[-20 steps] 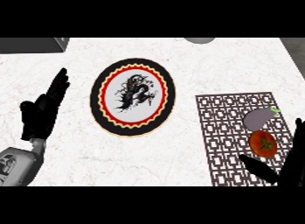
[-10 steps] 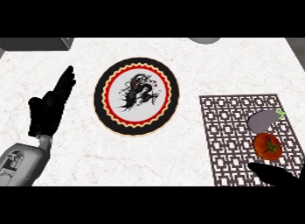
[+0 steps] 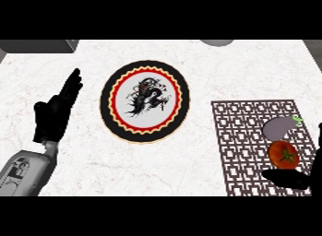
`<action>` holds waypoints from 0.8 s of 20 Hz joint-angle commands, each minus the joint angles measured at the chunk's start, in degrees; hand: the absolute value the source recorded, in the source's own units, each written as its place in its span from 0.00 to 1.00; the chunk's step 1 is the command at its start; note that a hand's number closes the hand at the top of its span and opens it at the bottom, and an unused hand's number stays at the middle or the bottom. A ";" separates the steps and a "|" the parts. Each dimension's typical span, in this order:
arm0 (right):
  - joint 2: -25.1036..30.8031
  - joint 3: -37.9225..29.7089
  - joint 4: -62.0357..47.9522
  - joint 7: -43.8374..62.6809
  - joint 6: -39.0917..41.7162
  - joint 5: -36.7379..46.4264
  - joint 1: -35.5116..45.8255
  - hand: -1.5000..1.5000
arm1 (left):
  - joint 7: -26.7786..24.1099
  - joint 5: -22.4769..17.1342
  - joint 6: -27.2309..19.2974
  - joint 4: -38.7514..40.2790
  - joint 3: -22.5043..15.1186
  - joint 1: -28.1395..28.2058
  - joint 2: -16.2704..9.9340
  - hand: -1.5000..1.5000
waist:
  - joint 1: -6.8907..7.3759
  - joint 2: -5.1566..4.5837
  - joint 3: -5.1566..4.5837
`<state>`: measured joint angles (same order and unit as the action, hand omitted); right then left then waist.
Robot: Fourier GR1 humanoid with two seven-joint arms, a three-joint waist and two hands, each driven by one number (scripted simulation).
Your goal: Pick the tomato from the placemat and place it in the plate
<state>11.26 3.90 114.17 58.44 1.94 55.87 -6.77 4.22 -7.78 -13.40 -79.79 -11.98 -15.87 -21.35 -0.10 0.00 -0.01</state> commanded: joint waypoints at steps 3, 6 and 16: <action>-2.03 -1.47 -7.47 -0.92 -0.19 -0.16 0.99 0.00 | -1.81 1.57 2.22 0.99 1.91 1.23 2.73 0.50 | 0.05 -0.01 0.01; -2.10 -2.50 -11.74 -4.59 -1.61 -0.80 1.30 0.00 | 2.35 2.01 3.80 0.63 4.71 -2.07 1.15 0.50 | -0.06 -0.01 0.02; -1.63 -7.37 -16.71 -6.75 -0.06 -2.70 3.91 0.00 | -1.43 7.47 5.84 5.29 7.40 -2.51 6.30 0.50 | -0.15 -0.02 0.01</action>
<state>8.85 -1.69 97.57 51.51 -0.32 54.17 -3.62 4.75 -2.76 -7.87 -78.58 -5.63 -16.50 -17.28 -0.10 -0.01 0.02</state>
